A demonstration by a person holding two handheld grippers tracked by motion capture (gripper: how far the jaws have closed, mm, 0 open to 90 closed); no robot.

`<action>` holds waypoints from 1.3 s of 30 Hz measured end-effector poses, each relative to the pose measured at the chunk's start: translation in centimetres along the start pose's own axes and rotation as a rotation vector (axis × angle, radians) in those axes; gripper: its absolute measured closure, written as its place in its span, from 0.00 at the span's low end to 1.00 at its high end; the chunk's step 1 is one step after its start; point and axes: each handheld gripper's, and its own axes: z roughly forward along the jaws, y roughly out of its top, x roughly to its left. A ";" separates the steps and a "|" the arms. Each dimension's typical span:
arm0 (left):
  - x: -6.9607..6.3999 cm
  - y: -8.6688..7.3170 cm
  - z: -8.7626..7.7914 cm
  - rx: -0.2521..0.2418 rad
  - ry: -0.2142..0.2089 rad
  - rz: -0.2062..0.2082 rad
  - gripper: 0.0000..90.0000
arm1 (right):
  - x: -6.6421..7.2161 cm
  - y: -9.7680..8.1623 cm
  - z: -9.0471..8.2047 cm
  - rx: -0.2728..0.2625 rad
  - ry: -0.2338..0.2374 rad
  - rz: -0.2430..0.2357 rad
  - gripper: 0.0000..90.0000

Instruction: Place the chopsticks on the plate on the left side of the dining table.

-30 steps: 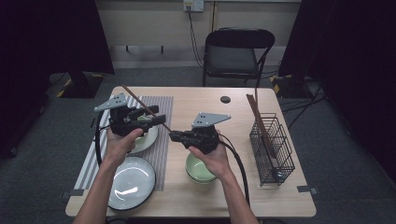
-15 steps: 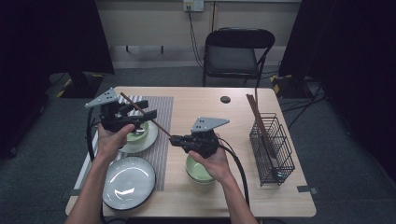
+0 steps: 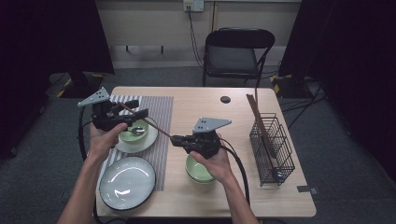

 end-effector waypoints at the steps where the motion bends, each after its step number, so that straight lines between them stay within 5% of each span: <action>1: 0.1 -0.1 0.0 -0.004 -0.009 -0.011 0.37 | 0.0 0.1 -0.1 0.001 -0.001 -0.002 0.95; 11: 0.5 -0.4 -0.2 0.007 -0.010 -0.021 0.34 | 0.0 0.2 -0.2 0.032 0.009 0.000 0.95; 20: 0.9 -0.5 -0.7 -0.003 0.039 -0.017 0.37 | -0.1 0.3 -0.6 0.024 0.006 -0.001 0.95; 39: 1.3 -2.4 0.1 0.054 0.057 -0.003 0.39 | -0.4 0.8 -1.4 0.027 0.012 0.001 0.95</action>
